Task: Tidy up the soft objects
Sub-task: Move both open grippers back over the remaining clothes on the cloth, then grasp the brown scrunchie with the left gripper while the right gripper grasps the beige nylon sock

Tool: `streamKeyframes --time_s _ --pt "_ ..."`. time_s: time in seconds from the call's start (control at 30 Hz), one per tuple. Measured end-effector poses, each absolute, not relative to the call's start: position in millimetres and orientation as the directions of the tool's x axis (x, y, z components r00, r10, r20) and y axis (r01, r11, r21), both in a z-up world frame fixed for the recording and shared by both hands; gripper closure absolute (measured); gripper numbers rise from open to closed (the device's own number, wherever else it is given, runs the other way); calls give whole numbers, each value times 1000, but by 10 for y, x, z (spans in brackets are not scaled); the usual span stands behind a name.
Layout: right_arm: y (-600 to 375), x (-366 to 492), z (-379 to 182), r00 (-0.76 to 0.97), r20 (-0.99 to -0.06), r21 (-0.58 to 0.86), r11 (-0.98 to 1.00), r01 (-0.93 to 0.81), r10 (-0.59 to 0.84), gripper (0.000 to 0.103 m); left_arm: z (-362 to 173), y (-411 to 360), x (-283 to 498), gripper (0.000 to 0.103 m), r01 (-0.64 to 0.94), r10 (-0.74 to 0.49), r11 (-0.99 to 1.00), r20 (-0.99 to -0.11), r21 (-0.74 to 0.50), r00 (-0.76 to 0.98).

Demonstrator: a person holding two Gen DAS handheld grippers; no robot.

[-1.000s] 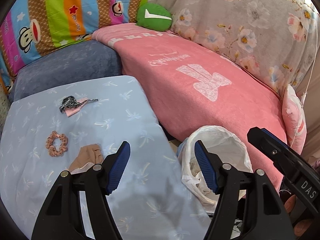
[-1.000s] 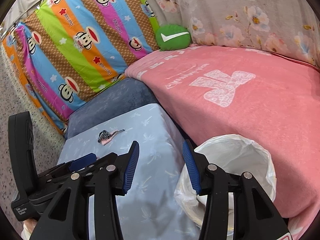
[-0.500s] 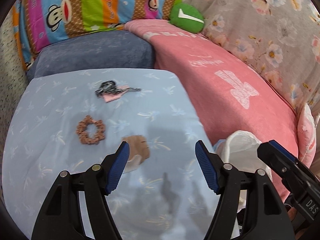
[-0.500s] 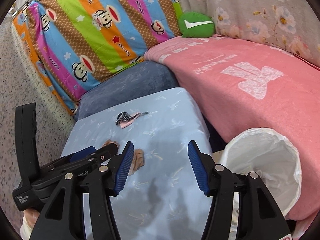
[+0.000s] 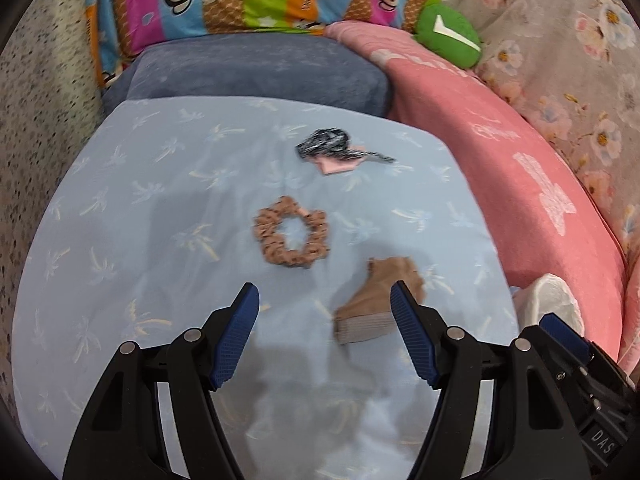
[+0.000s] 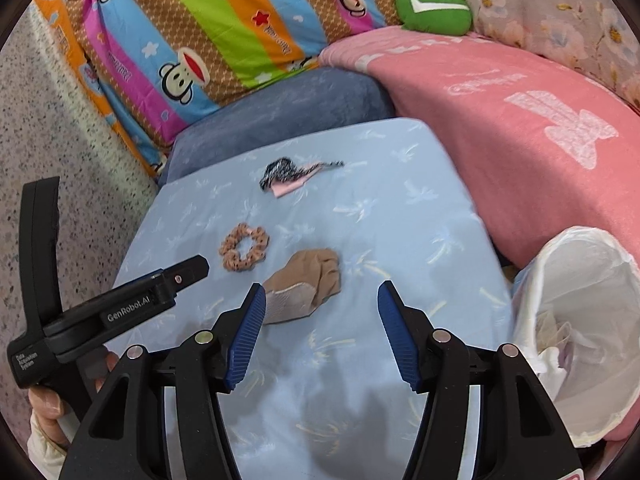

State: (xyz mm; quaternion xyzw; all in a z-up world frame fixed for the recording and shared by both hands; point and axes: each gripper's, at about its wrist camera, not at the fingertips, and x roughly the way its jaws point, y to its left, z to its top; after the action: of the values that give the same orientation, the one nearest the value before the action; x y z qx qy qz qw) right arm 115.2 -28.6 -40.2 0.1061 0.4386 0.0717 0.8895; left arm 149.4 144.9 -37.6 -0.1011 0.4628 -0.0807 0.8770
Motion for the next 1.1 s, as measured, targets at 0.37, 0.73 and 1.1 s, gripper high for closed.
streamKeyframes --time_s 0.37,0.73,1.1 --pt "143 1557 -1032 492 -835 253 966 -54 246 45 -825 1776 1747 38 -25 -193 972 -851 -235 487" --pt "251 2022 -1391 458 -856 247 968 -44 239 47 -1057 1835 2182 38 -41 -187 972 -864 -233 467" --pt "317 2134 -1408 495 -844 202 977 -66 208 65 -1085 1722 2322 47 8 -171 981 -843 -193 509"
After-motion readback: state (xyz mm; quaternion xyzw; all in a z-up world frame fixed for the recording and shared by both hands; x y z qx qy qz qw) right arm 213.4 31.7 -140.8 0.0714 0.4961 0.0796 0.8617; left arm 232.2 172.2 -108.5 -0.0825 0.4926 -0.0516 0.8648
